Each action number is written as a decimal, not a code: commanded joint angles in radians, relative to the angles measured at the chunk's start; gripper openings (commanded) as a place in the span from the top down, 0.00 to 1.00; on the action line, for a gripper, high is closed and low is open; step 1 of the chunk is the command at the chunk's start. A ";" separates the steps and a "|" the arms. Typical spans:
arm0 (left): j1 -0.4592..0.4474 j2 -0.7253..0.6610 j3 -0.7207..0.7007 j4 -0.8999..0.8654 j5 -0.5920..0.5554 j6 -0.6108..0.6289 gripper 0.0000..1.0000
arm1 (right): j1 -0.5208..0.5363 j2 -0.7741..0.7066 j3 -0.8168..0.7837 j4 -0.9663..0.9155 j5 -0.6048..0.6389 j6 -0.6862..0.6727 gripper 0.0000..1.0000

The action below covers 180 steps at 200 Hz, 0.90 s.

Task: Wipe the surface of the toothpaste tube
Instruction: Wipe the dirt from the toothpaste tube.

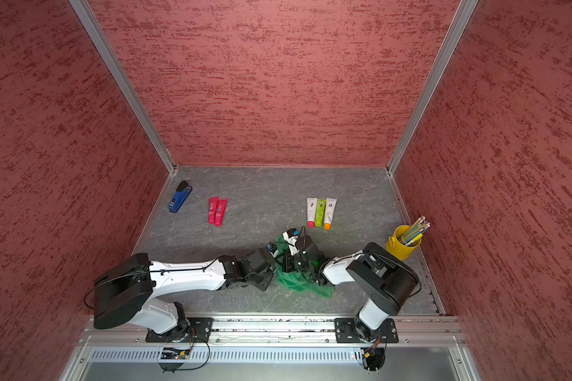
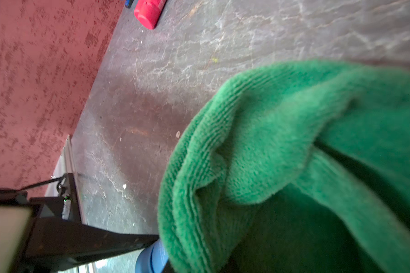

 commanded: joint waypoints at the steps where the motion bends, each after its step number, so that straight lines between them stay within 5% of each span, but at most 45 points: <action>1: 0.001 0.019 -0.037 -0.019 0.007 0.016 0.85 | -0.103 0.071 0.012 -0.210 0.127 -0.045 1.00; 33: 0.001 0.024 -0.035 -0.017 0.013 0.017 0.85 | -0.151 0.078 0.026 -0.207 0.174 -0.059 1.00; 66: 0.001 0.034 -0.029 -0.016 0.013 0.020 0.85 | -0.144 0.069 -0.007 -0.167 0.090 -0.051 1.00; 138: 0.001 0.054 -0.003 -0.025 0.011 0.029 0.85 | 0.066 0.012 -0.119 -0.017 -0.181 0.047 1.00; 180: 0.001 0.049 -0.002 -0.029 0.006 0.029 0.85 | 0.058 0.047 -0.081 -0.097 -0.093 0.015 1.00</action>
